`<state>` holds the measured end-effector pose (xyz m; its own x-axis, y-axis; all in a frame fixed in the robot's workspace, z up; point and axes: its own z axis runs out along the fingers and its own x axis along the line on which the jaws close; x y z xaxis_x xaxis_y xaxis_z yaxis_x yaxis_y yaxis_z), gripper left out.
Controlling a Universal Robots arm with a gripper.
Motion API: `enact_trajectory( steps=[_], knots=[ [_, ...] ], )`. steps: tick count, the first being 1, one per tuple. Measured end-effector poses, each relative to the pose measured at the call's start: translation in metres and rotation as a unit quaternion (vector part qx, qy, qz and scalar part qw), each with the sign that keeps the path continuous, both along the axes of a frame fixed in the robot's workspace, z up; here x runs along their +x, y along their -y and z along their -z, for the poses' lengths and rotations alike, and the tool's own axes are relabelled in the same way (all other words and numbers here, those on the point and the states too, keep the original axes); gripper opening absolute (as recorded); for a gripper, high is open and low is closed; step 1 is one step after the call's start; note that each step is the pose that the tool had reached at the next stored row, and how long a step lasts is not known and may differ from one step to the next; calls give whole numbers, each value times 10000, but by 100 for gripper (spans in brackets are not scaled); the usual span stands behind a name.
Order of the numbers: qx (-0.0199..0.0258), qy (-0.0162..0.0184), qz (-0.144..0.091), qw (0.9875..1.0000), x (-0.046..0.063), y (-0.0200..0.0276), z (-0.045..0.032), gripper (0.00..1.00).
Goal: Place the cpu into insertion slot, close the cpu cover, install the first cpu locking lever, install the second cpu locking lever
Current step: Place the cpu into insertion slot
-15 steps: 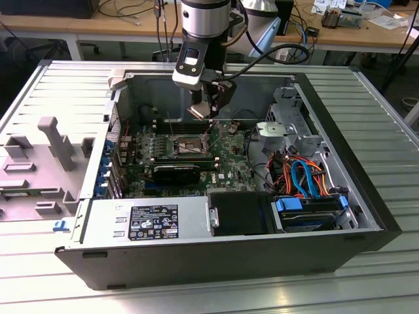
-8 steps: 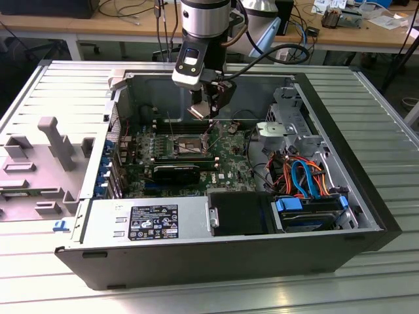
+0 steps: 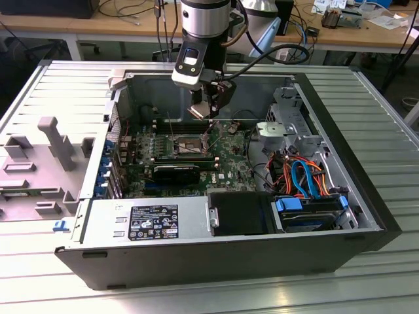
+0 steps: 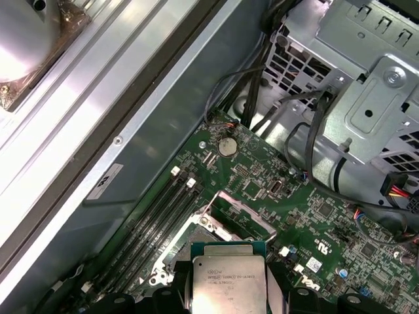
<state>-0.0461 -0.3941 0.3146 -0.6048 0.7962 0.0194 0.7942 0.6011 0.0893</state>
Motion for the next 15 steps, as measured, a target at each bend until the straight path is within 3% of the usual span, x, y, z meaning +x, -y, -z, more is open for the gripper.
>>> enact_trajectory(
  steps=[15],
  knots=[
    [0, 0, 73, 10000, 0, 0, 0, 54]
  ],
)
